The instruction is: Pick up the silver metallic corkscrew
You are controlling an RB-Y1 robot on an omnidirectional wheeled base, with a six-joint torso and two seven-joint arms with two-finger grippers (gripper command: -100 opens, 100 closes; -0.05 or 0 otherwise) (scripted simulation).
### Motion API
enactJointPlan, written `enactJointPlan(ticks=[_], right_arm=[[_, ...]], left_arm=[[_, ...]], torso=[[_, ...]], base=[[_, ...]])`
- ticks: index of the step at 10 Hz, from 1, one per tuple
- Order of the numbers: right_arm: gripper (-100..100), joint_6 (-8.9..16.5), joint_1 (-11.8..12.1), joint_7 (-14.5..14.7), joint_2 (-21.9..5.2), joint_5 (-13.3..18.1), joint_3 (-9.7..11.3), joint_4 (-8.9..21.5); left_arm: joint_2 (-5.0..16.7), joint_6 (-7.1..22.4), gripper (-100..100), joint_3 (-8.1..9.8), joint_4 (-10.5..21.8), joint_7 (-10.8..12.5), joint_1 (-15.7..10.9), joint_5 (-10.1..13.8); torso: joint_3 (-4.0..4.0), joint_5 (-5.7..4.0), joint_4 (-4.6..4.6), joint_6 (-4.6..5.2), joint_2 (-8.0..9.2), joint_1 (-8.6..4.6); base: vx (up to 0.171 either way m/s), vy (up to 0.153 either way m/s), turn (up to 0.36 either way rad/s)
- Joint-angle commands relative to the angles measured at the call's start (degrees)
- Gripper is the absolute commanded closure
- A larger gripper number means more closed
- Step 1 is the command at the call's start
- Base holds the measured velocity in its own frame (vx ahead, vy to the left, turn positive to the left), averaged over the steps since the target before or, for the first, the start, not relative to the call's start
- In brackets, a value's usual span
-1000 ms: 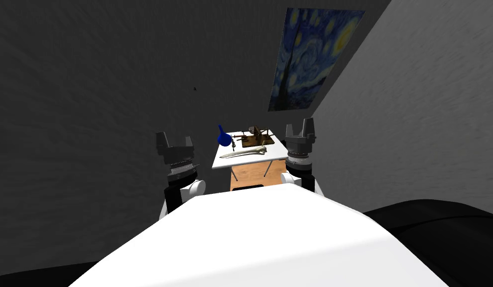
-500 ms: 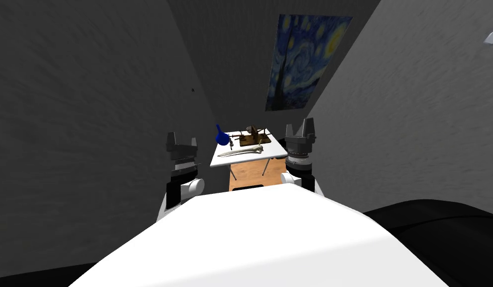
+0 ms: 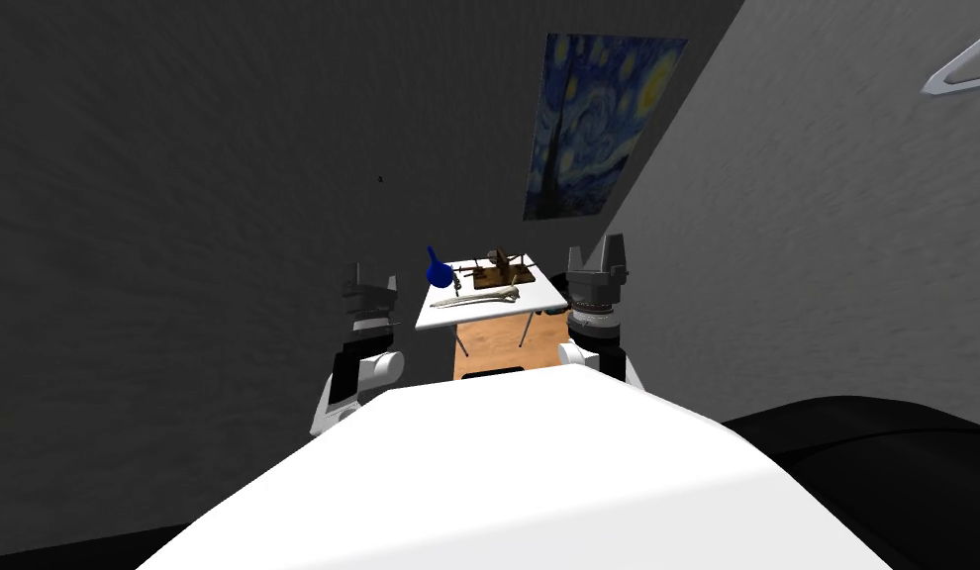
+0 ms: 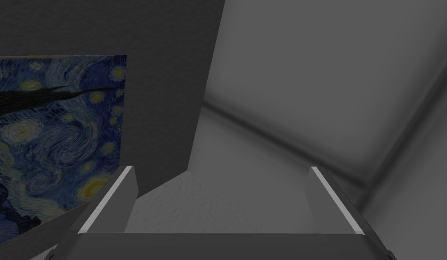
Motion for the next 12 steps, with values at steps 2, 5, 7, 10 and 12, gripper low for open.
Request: enactJointPlan(ticks=[2,5,7,10,12], right_arm=[[0,0.0,0.0,0.0,0.0,0.0,0.0,0.0],[0,0.0,0.0,0.0,0.0,0.0,0.0,0.0],[0,0.0,0.0,0.0,0.0,0.0,0.0,0.0],[0,0.0,0.0,0.0,0.0,0.0,0.0,0.0],[0,0.0,0.0,0.0,0.0,0.0,0.0,0.0]], left_arm=[[1.55,4.39,-100,1.37,1.56,3.51,-1.88,0.83],[2.48,8.7,-100,2.14,2.69,5.82,-3.1,1.3],[3.42,12.02,-100,2.94,3.93,8.24,-4.38,1.78],[4.36,15.65,-100,3.76,5.26,10.77,-5.72,2.28],[5.28,19.18,-100,4.6,6.67,13.37,-7.13,2.8]], torso=[[0.0,0.0,0.0,0.0,-0.01,0.01],[0.0,0.0,0.0,0.0,0.0,0.02],[-0.01,0.0,0.0,0.0,-0.01,0.03],[-0.02,0.0,-0.01,-0.01,-0.03,0.03],[-0.04,0.01,-0.01,0.0,-0.07,0.04]], base=[[-0.034,-0.032,-0.018],[-0.029,-0.027,-0.014],[-0.025,-0.028,-0.019],[-0.019,-0.023,-0.012],[-0.014,-0.025,-0.026]])
